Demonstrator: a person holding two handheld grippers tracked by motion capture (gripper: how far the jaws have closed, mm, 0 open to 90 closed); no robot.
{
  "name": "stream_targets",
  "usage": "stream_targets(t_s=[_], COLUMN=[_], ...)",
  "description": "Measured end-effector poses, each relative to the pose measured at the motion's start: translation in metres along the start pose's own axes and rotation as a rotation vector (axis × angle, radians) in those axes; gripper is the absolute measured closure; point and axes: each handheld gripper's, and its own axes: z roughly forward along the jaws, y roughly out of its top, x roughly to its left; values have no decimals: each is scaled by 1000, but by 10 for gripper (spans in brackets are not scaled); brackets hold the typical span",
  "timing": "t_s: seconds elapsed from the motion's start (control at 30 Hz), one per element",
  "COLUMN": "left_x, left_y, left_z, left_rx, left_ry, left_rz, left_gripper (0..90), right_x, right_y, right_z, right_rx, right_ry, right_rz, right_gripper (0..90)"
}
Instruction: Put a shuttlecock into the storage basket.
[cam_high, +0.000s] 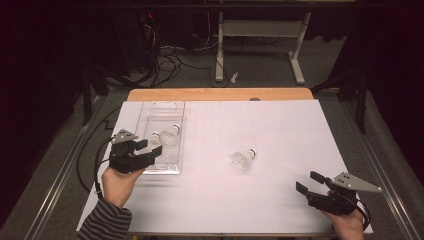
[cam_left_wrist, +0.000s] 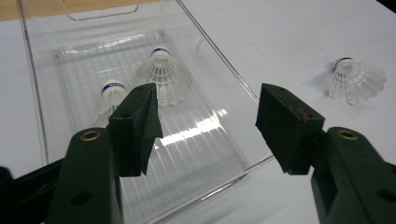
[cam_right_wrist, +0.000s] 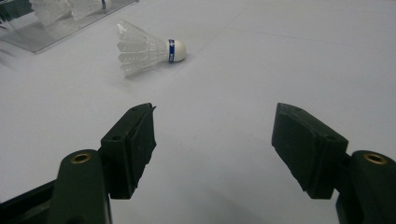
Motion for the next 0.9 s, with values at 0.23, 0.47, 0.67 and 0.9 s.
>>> stream_targets(t_s=[0.23, 0.47, 0.67, 0.9], left_x=[-1, -3, -4, -5], left_y=[-3, -5, -9, -12], left_z=[-2, -4, -6, -7], left_rx=[-8, -15, -26, -26], left_ry=[-2, -3, -7, -4], left_rz=[1, 6, -3, 1], left_gripper=[398, 398, 398, 398], right_x=[0, 0, 0, 0], right_y=[0, 0, 0, 0], right_z=[0, 0, 0, 0], right_rx=[0, 0, 0, 1], right_ry=[0, -1, 0, 0], right_rz=[0, 0, -1, -2], right_gripper=[307, 307, 307, 307])
